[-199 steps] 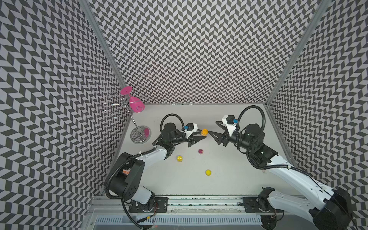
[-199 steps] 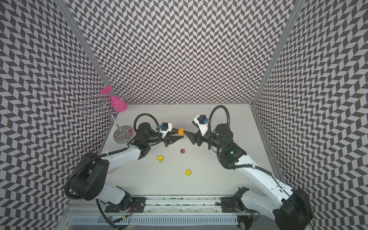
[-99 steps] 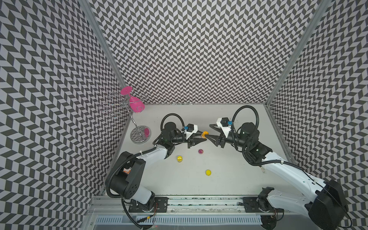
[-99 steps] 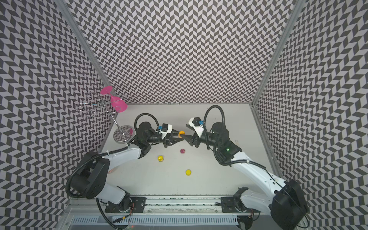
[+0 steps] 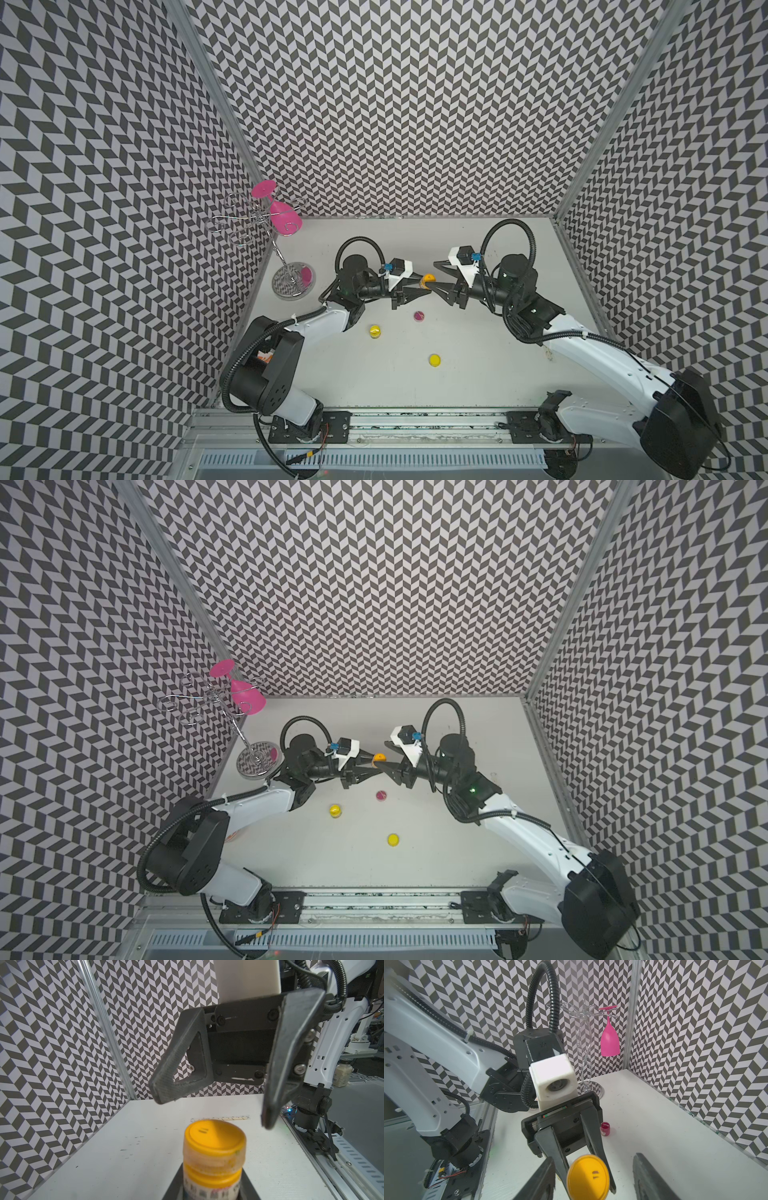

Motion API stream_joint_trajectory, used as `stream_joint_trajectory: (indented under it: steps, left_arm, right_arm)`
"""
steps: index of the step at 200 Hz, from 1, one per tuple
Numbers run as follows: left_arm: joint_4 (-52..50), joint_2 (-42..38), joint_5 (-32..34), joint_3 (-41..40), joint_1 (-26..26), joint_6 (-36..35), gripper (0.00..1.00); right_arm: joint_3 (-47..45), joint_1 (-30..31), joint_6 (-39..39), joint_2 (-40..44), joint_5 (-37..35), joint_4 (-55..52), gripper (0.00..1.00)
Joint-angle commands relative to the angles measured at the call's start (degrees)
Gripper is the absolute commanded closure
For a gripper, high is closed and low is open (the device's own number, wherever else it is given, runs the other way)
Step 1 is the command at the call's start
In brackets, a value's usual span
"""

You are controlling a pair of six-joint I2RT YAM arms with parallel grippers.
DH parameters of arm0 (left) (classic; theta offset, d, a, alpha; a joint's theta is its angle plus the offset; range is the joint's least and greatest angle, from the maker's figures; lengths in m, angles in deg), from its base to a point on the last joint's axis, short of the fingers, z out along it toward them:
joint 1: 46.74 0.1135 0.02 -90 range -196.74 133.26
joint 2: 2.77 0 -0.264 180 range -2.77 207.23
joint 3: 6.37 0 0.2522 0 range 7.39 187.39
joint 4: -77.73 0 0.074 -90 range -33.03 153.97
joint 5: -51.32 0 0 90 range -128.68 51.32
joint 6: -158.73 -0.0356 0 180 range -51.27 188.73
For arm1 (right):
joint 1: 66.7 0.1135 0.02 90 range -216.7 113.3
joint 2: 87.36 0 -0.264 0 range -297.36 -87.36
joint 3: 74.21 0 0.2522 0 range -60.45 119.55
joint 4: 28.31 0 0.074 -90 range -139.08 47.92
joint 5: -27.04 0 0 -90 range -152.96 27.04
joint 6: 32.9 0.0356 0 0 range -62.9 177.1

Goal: Close the paint jar lid
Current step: Screw the lid onto the paint jar.

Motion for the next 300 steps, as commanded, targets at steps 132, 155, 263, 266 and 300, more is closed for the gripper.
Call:
stream_joint_trajectory:
  steps: [132, 155, 263, 266, 300]
  left_arm:
    - [0.2, 0.3, -0.4, 2.1, 0.3, 0.5, 0.72]
    - [0.0, 0.4, -0.3, 2.2, 0.3, 0.5, 0.72]
    - [2.1, -3.7, 10.8, 0.8, 0.2, 1.7, 0.73]
    - [2.2, -4.0, 11.5, 0.6, 0.2, 1.6, 0.73]
    - [5.2, -7.5, 24.2, -2.6, -0.1, 0.9, 0.74]
  right_arm:
    - [1.7, 1.8, -1.1, -2.1, -1.1, 1.0, 0.57]
    - [1.7, 1.9, -0.9, -2.2, -1.5, 1.1, 0.62]
    - [2.7, 4.3, 3.4, -5.5, -11.9, 0.4, 0.75]
    - [2.8, 4.5, 3.8, -5.7, -12.3, 0.4, 0.76]
    - [3.3, 7.0, 8.6, -7.8, -17.5, 1.2, 0.78]
